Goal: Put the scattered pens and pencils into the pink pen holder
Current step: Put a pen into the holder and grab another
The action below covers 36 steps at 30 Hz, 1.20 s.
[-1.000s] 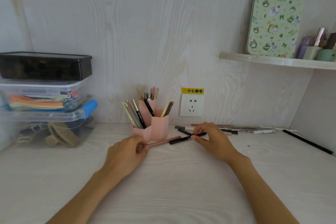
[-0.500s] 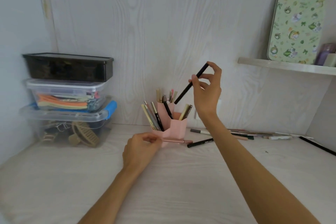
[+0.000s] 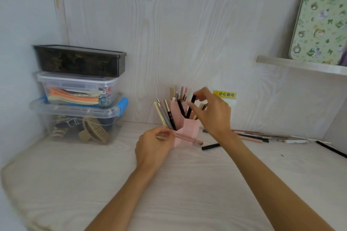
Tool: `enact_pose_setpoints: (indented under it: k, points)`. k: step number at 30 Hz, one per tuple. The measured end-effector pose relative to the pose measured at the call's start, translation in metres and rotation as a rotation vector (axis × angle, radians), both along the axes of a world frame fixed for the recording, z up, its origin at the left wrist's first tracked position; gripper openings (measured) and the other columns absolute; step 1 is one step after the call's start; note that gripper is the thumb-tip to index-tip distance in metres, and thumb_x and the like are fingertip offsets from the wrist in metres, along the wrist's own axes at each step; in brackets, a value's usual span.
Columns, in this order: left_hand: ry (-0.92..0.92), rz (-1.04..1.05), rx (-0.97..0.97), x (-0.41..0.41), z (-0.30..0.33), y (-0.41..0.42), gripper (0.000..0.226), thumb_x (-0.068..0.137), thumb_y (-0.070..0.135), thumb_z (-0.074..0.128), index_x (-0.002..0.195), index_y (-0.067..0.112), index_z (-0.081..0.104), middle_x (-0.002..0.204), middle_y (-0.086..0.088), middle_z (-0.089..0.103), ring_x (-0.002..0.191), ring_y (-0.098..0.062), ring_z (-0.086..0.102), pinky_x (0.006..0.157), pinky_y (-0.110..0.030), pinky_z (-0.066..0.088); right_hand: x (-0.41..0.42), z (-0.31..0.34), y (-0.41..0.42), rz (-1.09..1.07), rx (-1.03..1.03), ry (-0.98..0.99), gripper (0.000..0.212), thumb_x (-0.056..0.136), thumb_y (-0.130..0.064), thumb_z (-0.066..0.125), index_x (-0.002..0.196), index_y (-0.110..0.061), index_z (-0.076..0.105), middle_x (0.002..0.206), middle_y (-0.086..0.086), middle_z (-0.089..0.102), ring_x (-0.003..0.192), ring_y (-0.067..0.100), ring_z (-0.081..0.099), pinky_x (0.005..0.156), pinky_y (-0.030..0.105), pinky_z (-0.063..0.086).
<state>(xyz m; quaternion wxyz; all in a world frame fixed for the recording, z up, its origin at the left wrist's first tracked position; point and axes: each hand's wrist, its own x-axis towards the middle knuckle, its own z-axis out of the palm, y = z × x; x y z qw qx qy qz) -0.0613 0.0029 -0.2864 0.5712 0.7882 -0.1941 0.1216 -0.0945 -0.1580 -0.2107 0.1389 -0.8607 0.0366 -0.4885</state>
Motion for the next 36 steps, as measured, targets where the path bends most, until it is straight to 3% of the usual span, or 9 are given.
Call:
enact_pose_setpoints:
  k: [4, 7, 10, 14, 18, 22, 26, 30, 36]
  points:
    - [-0.06, -0.017, -0.068, 0.001, 0.0, -0.001, 0.009, 0.078, 0.035, 0.067, 0.08, 0.044, 0.066, 0.077, 0.03, 0.065, 0.073, 0.012, 0.059, 0.06, -0.015, 0.043, 0.0, -0.008, -0.013, 0.057, -0.044, 0.052, 0.028, 0.09, -0.033, 0.058, 0.115, -0.022, 0.066, 0.118, -0.001, 0.064, 0.118, 0.019, 0.049, 0.101, 0.035, 0.037]
    - [-0.139, -0.018, -0.135, 0.001, 0.0, -0.002, 0.014, 0.082, 0.034, 0.067, 0.09, 0.045, 0.065, 0.085, 0.029, 0.065, 0.077, 0.006, 0.062, 0.064, -0.017, 0.049, -0.015, -0.01, -0.031, 0.128, 0.122, 0.12, 0.031, 0.095, -0.033, 0.047, 0.125, -0.031, 0.054, 0.119, -0.008, 0.06, 0.112, 0.004, 0.048, 0.098, 0.03, 0.039]
    - [-0.282, 0.043, -0.219, -0.003, 0.005, -0.001, 0.017, 0.085, 0.039, 0.063, 0.1, 0.046, 0.061, 0.092, 0.031, 0.063, 0.079, 0.008, 0.061, 0.061, -0.02, 0.048, -0.04, -0.026, -0.061, 0.14, 0.275, 0.331, 0.024, 0.094, -0.014, 0.048, 0.106, -0.028, 0.063, 0.097, -0.012, 0.065, 0.097, 0.003, 0.058, 0.086, 0.021, 0.046]
    - [-0.614, 0.116, -0.207, -0.005, 0.016, 0.004, 0.026, 0.09, 0.029, 0.059, 0.116, 0.03, 0.059, 0.101, 0.014, 0.063, 0.079, 0.002, 0.06, 0.051, -0.017, 0.045, -0.068, -0.065, -0.093, 0.094, 0.284, 0.683, 0.035, 0.088, -0.001, 0.051, 0.113, -0.019, 0.065, 0.125, -0.001, 0.059, 0.124, 0.015, 0.047, 0.105, 0.024, 0.031]
    - [-0.738, 0.144, -0.271, -0.005, 0.026, 0.001, 0.028, 0.09, 0.018, 0.062, 0.117, 0.015, 0.06, 0.103, 0.008, 0.061, 0.081, 0.001, 0.059, 0.051, -0.018, 0.046, -0.07, -0.077, -0.106, 0.088, 0.283, 0.664, 0.034, 0.088, -0.009, 0.055, 0.12, -0.02, 0.06, 0.128, -0.001, 0.057, 0.124, 0.016, 0.046, 0.108, 0.027, 0.032]
    - [-0.791, 0.182, -0.195, -0.005, 0.044, -0.013, 0.028, 0.09, 0.024, 0.062, 0.115, 0.013, 0.06, 0.102, 0.006, 0.064, 0.081, 0.001, 0.058, 0.053, -0.015, 0.046, -0.063, -0.079, -0.11, -0.012, 0.241, 0.603, 0.022, 0.087, -0.021, 0.06, 0.108, -0.023, 0.065, 0.114, -0.003, 0.063, 0.112, 0.016, 0.052, 0.094, 0.026, 0.038]
    - [-0.65, 0.201, -0.135, -0.004, 0.06, -0.037, 0.021, 0.088, 0.032, 0.063, 0.108, 0.03, 0.057, 0.093, 0.02, 0.064, 0.075, 0.001, 0.061, 0.056, -0.017, 0.042, -0.063, -0.081, -0.111, -0.075, 0.173, 0.599, 0.018, 0.087, -0.029, 0.059, 0.104, -0.023, 0.065, 0.11, -0.002, 0.062, 0.112, 0.018, 0.049, 0.092, 0.029, 0.038]
    - [-0.617, 0.223, 0.225, 0.004, 0.048, -0.056, 0.015, 0.087, 0.029, 0.063, 0.102, 0.03, 0.065, 0.09, 0.013, 0.066, 0.084, -0.011, 0.061, 0.052, -0.02, 0.036, -0.066, -0.081, -0.111, -0.071, 0.175, 0.604, 0.014, 0.085, -0.035, 0.061, 0.096, -0.026, 0.065, 0.111, -0.004, 0.06, 0.116, 0.014, 0.044, 0.096, 0.03, 0.036]
    - [-0.731, 0.279, 0.46, 0.011, 0.035, -0.051, 0.04, 0.082, 0.021, 0.07, 0.12, 0.021, 0.062, 0.113, -0.005, 0.059, 0.1, -0.026, 0.053, 0.072, -0.034, 0.042, -0.07, -0.062, -0.099, 0.275, 0.636, 0.41, 0.005, 0.076, -0.026, 0.075, 0.08, -0.028, 0.073, 0.086, -0.017, 0.069, 0.083, -0.001, 0.064, 0.071, 0.009, 0.047]
